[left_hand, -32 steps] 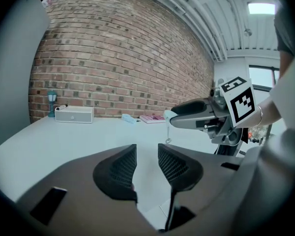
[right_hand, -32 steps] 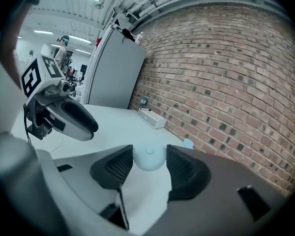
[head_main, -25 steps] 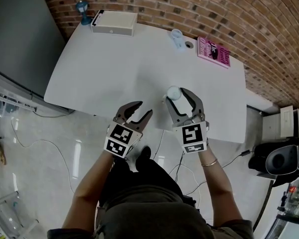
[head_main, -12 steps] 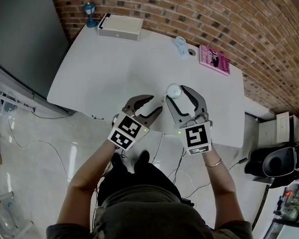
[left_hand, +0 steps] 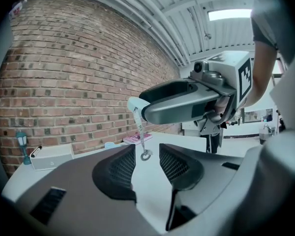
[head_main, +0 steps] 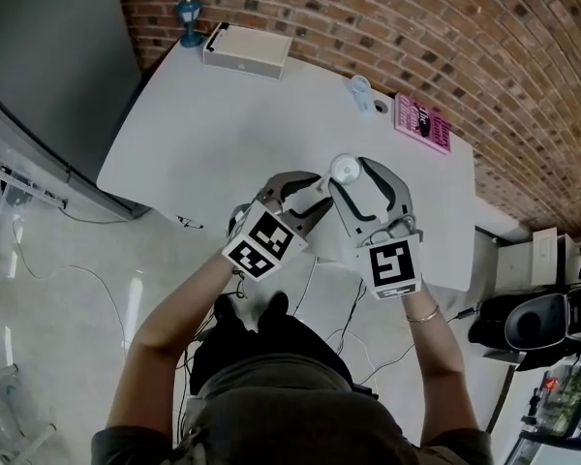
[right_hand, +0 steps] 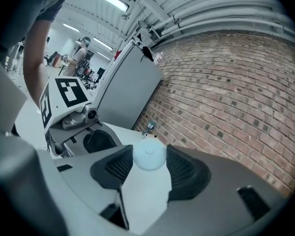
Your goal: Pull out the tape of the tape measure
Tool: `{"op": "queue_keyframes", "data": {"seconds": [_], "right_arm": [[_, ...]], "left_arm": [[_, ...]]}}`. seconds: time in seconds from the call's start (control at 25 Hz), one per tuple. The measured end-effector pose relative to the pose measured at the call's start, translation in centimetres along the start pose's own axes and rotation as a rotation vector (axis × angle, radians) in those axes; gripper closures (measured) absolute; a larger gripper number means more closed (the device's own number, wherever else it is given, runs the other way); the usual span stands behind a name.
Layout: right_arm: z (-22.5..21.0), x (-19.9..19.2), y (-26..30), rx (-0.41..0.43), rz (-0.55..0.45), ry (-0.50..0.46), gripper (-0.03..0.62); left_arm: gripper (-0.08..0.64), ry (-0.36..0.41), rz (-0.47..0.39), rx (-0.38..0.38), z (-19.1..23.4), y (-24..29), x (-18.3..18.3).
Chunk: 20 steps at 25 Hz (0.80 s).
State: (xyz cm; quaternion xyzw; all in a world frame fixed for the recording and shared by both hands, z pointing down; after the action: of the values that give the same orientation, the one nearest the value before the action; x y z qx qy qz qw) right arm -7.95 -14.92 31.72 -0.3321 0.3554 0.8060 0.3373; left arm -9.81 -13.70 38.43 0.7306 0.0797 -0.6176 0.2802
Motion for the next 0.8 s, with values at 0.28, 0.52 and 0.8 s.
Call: {"op": "queue_keyframes", "data": {"seconds": [0.28, 0.52, 0.8], "right_arm": [[0.0, 0.4, 0.0, -0.007, 0.002, -0.008, 0.374], [0.0, 0.3, 0.1, -0.015, 0.009, -0.012, 0.374], [0.0, 0.2, 0.3, -0.033, 0.016, -0.017, 0.375]], "left_arm": [[0.465, 0.013, -0.004, 0.016, 0.6, -0.7, -0.2], [0.492, 0.01, -0.002, 0.02, 1.0, -1.1, -0.4], [0.494, 0.021, 0.013, 0.014, 1.0, -1.4, -0.7]]}}
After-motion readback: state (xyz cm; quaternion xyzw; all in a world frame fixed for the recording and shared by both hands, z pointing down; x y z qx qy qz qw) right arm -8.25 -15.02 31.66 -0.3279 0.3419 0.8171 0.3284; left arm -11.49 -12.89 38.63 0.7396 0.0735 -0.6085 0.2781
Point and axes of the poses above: the fingertips, and each gripper's own axes: y forward along the fingers, z to its left, x out of its top, the point moved 2 cm from there along -y, backward along the fingers, and after that the axes turned 6 degrees about z, right-handed, at the moved point
